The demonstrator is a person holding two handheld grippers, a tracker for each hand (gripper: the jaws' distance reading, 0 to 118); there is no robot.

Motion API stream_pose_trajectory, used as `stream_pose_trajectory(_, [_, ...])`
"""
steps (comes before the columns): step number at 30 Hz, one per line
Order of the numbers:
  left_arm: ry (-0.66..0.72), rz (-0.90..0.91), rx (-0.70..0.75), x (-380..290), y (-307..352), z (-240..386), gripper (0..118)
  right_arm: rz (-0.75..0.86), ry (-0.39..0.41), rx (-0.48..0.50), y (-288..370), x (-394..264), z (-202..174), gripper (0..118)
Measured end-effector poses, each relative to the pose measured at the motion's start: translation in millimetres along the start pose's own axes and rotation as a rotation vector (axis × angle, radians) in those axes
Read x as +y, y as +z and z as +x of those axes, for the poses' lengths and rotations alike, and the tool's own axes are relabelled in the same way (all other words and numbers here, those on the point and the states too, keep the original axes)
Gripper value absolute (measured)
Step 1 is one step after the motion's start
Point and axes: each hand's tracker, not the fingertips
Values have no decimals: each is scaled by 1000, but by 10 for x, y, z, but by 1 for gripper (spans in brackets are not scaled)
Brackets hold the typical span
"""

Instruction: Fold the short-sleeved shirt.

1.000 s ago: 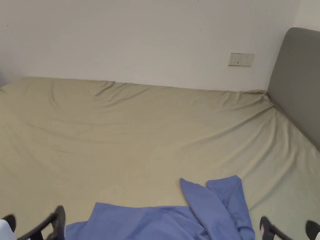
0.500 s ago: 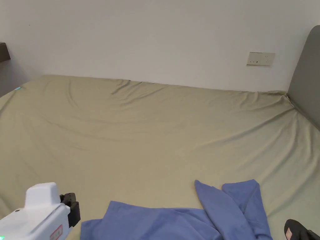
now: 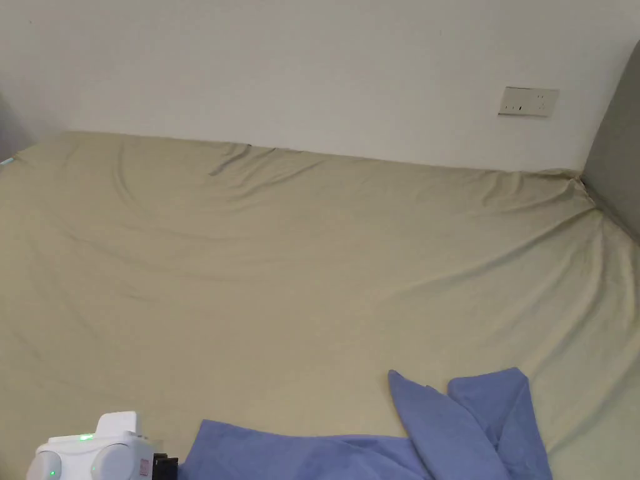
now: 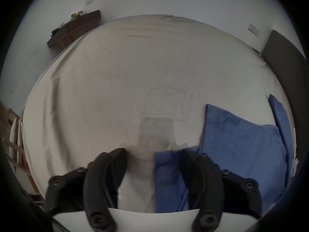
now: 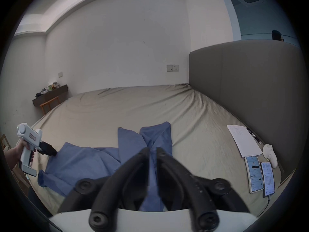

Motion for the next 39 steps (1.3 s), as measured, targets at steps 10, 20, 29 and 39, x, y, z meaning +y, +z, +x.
stream_pose_trajectory(10, [-49,27,-62,-16,-46,64,5,-351,-50,-38,-2249,465,396,114])
stream_pose_trajectory(20, [-7,31,-88,38,-13,65,5,-462,-71,-17,-2403,355,359,4])
stream_pose_trajectory(29, [52,248,-177,-134,513,-200,4,-12,-219,118,-1191,581,517,3])
stream_pose_trajectory(39, [40,701,-256,-38,2125,-478,4,492,-159,171,552,1501,566,3])
